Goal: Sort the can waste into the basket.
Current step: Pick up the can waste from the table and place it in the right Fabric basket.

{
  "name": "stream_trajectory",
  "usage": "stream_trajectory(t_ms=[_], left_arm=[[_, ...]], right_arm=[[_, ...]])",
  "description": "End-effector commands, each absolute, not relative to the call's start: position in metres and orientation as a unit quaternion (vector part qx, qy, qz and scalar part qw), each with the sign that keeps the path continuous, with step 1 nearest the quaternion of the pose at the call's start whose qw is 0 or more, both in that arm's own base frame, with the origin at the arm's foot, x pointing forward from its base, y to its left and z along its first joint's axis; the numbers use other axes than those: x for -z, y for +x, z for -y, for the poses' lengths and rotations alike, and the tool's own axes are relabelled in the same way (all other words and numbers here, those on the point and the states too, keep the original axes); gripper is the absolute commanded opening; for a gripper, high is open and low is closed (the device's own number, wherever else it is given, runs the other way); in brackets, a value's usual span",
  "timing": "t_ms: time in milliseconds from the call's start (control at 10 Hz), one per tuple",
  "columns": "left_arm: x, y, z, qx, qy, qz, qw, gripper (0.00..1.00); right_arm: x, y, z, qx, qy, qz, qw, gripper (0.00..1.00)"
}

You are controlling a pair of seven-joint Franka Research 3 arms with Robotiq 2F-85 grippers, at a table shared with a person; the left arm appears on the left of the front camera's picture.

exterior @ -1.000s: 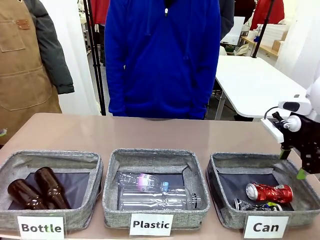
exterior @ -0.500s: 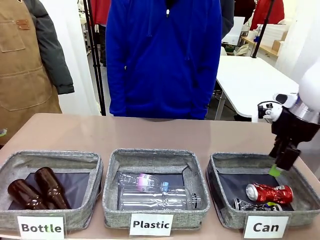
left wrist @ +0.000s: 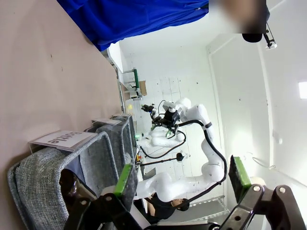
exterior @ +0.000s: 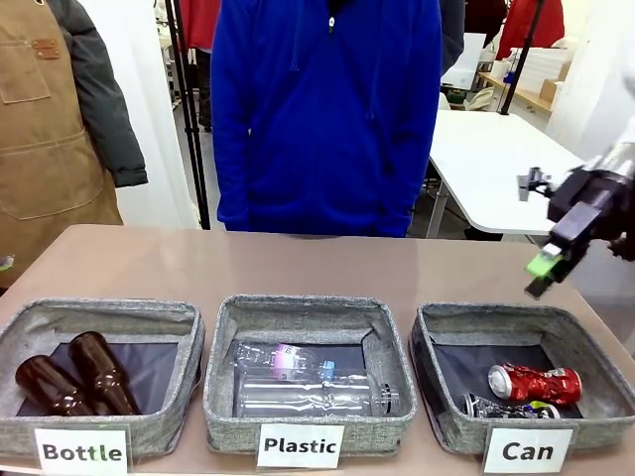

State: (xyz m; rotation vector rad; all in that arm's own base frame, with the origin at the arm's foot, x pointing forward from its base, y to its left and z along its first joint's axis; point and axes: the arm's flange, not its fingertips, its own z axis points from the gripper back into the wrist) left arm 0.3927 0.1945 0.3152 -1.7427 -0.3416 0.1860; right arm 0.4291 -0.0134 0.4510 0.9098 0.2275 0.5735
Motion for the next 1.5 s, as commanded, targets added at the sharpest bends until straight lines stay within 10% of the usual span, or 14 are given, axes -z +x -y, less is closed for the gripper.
stream_trajectory(t_ms=[0,400,500,1400], left_arm=[[-0.32,0.389,-0.193,-0.086,-0.76,0.146,0.628,1.0],[-0.32,0.389,-0.193,-0.086,-0.76,0.146,0.628,1.0],[-0.32,0.389,-0.193,-0.086,-0.76,0.146,0.628,1.0],[-0.32,0.389,-0.193,-0.086,-0.76,0.146,0.628,1.0]], right_arm=[[-0.441,0.434,0.05,0.093,0.754,-0.017,0.65,1.0],[-0.413,0.382,0.08,0.203,0.784,0.191,0.554,1.0],[-0.406,0.405,0.102,-0.068,0.655,-0.092,0.747,1.0],[-0.406,0.405,0.102,-0.068,0.655,-0.092,0.747,1.0]])
